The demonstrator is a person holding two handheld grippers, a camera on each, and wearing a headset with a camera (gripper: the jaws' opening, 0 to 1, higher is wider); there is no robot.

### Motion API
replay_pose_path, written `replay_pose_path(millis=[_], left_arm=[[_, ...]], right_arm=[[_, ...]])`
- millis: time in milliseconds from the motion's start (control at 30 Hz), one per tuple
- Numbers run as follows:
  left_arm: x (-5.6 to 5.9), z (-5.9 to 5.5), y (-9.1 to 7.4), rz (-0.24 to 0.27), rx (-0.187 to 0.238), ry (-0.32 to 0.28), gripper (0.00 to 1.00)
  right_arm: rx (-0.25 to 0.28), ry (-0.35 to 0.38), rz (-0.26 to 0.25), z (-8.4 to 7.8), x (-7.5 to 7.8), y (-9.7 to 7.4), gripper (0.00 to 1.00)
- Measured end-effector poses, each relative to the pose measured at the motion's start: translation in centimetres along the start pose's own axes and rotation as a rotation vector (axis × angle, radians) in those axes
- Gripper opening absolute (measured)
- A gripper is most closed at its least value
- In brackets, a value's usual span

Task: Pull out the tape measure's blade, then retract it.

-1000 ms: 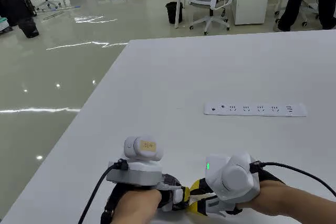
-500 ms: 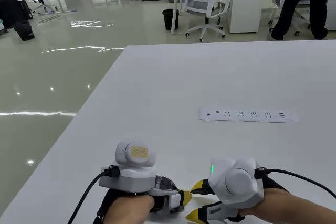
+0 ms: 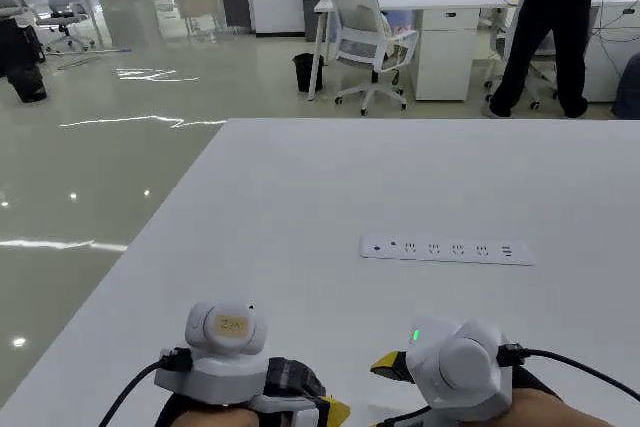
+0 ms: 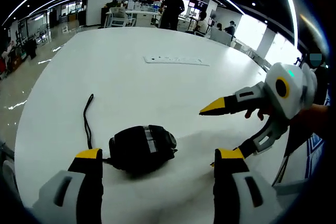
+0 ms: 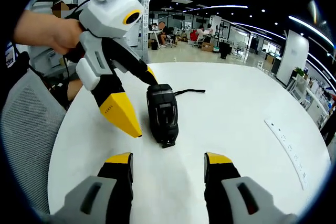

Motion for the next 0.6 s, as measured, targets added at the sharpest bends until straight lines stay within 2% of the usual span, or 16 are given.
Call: replay_pose_path(millis=[300, 600], left_arm=[[0.1, -0.3, -1.8, -0.069, 0.028, 0.081, 0.88], [-0.1, 0.0, -3.2, -0.099, 0.074, 0.124, 0.92]], right_arm=[[0.023, 0.057, -0.061, -0.1, -1.7, -2.7, 0.62], [0.06, 0.104, -0.119, -0.5, -3.6, -5.1, 0.69]])
Point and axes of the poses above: the centre of the closed fingertips' face, and the gripper's own axes: y roughly forward along the fingers, x roughly to its right, z roughly out of its top, the point moved 6 cm from there along -y, roughly backward along the fingers, and after that the axes turned 12 degrees about z, right-handed, at the moved point
